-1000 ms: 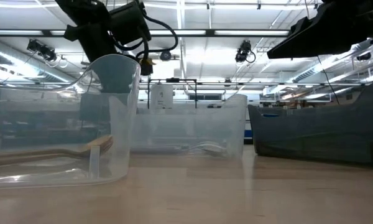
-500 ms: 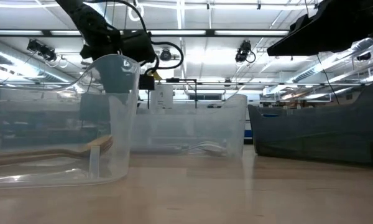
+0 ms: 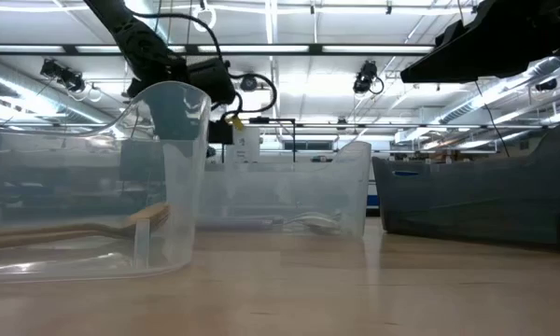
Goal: Sort silverware by color (type)
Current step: Put the gold spoon into the bottom transparent bin
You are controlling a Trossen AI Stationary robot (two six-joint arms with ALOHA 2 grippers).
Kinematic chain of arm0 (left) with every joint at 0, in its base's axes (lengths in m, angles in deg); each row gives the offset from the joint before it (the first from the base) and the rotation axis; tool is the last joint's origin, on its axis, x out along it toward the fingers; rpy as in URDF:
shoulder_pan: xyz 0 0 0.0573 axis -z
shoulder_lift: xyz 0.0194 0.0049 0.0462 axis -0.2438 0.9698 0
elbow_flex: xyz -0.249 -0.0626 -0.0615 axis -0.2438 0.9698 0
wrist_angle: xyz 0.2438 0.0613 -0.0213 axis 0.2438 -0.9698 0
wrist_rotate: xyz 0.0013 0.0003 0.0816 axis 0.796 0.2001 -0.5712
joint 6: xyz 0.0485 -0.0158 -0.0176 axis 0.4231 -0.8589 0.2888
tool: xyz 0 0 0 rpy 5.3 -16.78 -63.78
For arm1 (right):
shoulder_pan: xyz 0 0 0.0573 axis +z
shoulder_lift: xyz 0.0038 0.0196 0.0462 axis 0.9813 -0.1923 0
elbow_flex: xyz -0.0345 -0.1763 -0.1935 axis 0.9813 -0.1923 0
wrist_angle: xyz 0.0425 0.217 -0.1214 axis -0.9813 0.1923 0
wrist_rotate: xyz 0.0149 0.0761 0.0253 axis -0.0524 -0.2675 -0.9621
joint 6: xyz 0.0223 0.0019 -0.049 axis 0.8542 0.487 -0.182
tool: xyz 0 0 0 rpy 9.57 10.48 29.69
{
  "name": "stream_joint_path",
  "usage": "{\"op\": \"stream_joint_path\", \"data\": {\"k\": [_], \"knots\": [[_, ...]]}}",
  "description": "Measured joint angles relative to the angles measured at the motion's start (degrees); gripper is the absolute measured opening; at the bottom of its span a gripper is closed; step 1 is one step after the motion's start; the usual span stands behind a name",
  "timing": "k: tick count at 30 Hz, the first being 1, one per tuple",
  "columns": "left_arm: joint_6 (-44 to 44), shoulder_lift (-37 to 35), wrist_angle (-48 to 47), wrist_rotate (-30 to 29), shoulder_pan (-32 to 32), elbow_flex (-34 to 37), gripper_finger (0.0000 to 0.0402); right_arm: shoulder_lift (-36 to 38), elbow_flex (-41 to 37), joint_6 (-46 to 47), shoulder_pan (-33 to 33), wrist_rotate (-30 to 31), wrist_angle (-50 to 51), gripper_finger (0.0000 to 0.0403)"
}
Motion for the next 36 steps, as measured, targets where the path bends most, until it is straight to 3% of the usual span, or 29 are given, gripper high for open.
{"op": "stream_joint_path", "data": {"k": [16, 22, 26, 36], "knots": [[2.59, 3.51, -1.81, 6.19, -3.11, -0.18, 0.0139, 0.00, -0.02, 0.46, 0.00, -1.03, -0.76, 0.0114], [9.14, 3.55, -3.52, 5.77, -0.61, -0.12, 0.0070, 0.00, -0.02, 0.46, 0.00, -1.03, -0.76, 0.0114], [9.44, 3.53, -4.29, 3.93, 0.38, -0.14, 0.0015, 0.00, -0.02, 0.47, 0.00, -1.03, -0.76, 0.0114], [0.89, -1.15, -7.76, -2.93, 5.44, 0.39, 0.0008, 0.00, -0.02, 0.49, 0.00, 0.39, -0.80, 0.0114]]}}
